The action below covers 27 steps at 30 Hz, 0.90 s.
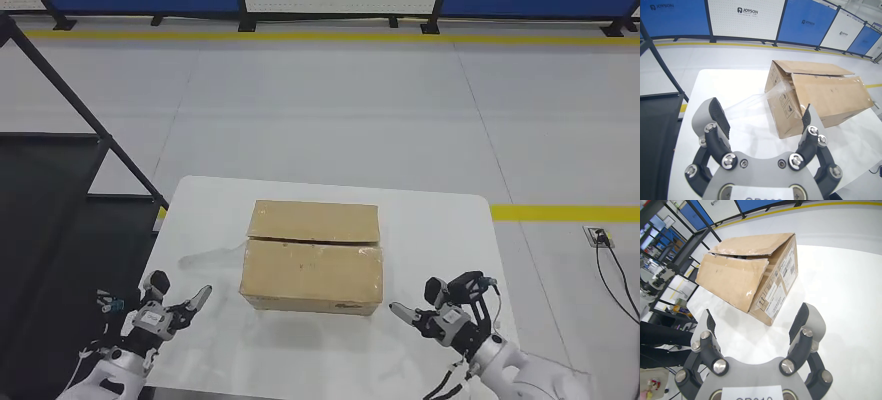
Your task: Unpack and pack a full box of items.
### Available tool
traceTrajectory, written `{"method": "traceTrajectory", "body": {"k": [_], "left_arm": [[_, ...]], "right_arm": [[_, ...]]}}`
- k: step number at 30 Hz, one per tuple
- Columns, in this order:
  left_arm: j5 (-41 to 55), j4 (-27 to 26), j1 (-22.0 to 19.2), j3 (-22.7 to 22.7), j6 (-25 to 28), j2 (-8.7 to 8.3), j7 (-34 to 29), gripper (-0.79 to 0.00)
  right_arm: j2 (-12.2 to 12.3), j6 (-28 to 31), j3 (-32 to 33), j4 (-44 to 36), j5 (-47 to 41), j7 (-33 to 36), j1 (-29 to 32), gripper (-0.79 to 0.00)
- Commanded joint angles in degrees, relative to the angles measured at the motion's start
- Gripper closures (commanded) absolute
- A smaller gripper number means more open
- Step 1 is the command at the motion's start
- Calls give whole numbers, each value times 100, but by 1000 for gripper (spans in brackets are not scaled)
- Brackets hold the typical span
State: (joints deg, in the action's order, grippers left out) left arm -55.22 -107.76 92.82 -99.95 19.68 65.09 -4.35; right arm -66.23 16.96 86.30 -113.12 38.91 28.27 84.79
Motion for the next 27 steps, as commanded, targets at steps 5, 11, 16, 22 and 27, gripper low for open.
{"method": "traceTrajectory", "body": {"k": [5, 11, 16, 22, 27], "left_arm": [[705, 211, -476, -28, 233, -29, -680, -785], [2011, 571, -1009, -65, 652, -88, -1790, -785], [2776, 837, -1336, -61, 810, -143, -2551, -785], [2987, 981, -1473, -23, 794, -178, -2744, -785], [3050, 1013, -1495, 31, 752, -195, -2754, -785]], "right_arm": [[-18, 308, -223, 750, -1497, 538, -920, -785], [-25, 509, -385, 1805, -2839, 1296, -1907, -785], [-57, 504, -696, 2554, -3260, 1630, -2545, -785], [-102, 626, -1086, 3131, -3585, 1958, -2997, -785], [-116, 874, -1239, 3451, -4025, 2287, -3225, -785]]}}
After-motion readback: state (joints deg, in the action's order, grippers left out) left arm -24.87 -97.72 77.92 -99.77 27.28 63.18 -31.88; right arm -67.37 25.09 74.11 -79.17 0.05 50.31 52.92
